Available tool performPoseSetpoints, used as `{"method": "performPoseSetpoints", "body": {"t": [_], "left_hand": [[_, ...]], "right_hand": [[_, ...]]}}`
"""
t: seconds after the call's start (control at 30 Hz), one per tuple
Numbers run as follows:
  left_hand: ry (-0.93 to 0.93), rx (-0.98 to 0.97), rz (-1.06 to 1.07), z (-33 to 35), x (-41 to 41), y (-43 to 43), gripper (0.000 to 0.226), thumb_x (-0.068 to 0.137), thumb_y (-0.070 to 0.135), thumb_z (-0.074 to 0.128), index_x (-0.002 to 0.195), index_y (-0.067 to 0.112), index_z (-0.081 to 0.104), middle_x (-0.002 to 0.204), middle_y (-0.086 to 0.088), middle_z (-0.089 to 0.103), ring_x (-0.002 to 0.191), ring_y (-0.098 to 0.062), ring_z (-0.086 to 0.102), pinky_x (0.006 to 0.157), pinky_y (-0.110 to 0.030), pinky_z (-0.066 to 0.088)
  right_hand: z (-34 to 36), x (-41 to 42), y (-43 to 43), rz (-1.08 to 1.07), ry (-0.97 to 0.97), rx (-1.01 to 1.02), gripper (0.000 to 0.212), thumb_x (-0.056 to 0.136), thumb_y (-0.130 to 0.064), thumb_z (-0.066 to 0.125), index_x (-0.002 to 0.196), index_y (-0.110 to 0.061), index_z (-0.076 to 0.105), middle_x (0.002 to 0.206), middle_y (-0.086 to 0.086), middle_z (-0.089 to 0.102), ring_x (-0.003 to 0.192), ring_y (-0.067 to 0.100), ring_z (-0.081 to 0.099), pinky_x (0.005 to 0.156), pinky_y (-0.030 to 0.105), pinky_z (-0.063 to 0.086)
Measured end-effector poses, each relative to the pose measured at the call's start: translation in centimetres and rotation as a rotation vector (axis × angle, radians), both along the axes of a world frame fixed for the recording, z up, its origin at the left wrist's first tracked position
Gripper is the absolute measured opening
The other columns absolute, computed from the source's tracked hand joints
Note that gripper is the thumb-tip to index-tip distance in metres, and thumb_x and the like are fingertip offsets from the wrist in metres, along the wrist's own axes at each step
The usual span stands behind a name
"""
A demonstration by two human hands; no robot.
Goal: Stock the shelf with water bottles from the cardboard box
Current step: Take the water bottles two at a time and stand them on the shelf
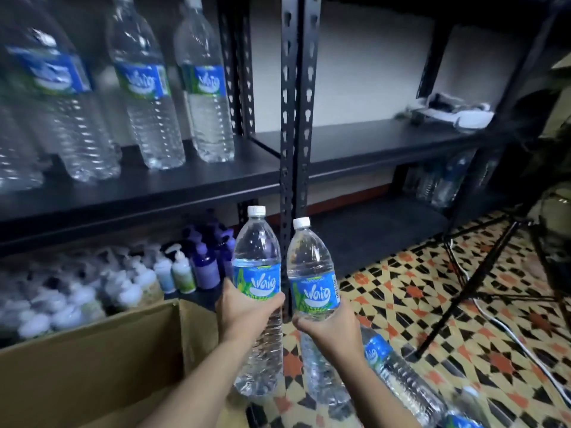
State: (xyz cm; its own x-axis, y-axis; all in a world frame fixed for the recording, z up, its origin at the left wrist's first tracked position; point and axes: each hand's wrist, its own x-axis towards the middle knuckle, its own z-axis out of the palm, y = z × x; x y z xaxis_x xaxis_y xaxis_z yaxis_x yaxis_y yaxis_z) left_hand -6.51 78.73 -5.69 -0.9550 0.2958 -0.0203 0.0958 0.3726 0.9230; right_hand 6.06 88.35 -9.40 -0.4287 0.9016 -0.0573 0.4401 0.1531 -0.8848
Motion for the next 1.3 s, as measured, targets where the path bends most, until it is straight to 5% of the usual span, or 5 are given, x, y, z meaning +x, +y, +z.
{"method": "performPoseSetpoints", "body": {"t": [0.17,0.33,0.53,0.73,1.3], "left_hand": [[0.099,0.175,0.033,8.5,-0.5,-3.4,0.068,0.050,0.029,0.093,0.102,0.018,0.051,0.086,0.008,0.059,0.083,-0.019,0.059,0.071,-0.023,0.040],[0.226,0.320,0.166,14.9,-2.0,-6.9,0.070,0.047,0.031,0.093,0.103,0.020,0.053,0.094,0.004,0.066,0.085,-0.020,0.064,0.071,-0.026,0.043],[0.389,0.350,0.278,20.8,-5.1,-10.2,0.079,0.045,0.037,0.093,0.112,0.019,0.055,0.100,-0.001,0.069,0.094,-0.025,0.066,0.076,-0.031,0.050],[0.491,0.447,0.276,24.8,-8.5,-10.0,0.077,0.048,0.028,0.095,0.113,0.015,0.056,0.103,0.000,0.068,0.090,-0.019,0.065,0.076,-0.023,0.044],[0.583,0.415,0.212,27.0,-17.5,-4.5,0.080,0.048,0.041,0.093,0.115,0.024,0.052,0.103,0.006,0.065,0.093,-0.017,0.064,0.081,-0.028,0.049]], "right_hand": [[8.6,-2.0,-2.7,0.095,0.187,0.127,0.066,0.049,-0.037,0.088,0.101,-0.032,0.049,0.087,-0.020,0.063,0.083,-0.003,0.062,0.064,0.015,0.045],[14.6,-5.4,-5.6,0.187,0.314,0.178,0.074,0.045,-0.042,0.087,0.110,-0.029,0.052,0.098,-0.013,0.068,0.091,0.004,0.065,0.080,0.032,0.055],[20.8,-10.1,-7.9,0.284,0.438,0.231,0.073,0.049,-0.034,0.091,0.110,-0.028,0.051,0.096,-0.015,0.067,0.090,-0.001,0.065,0.076,0.024,0.053],[25.6,-15.1,-7.0,0.320,0.495,0.300,0.078,0.042,-0.053,0.088,0.109,-0.030,0.053,0.099,-0.014,0.070,0.092,-0.002,0.066,0.080,0.029,0.056],[27.6,-27.6,3.8,0.200,0.539,0.349,0.066,0.057,-0.032,0.089,0.108,-0.019,0.048,0.094,-0.007,0.066,0.087,0.009,0.066,0.077,0.031,0.055]]}}
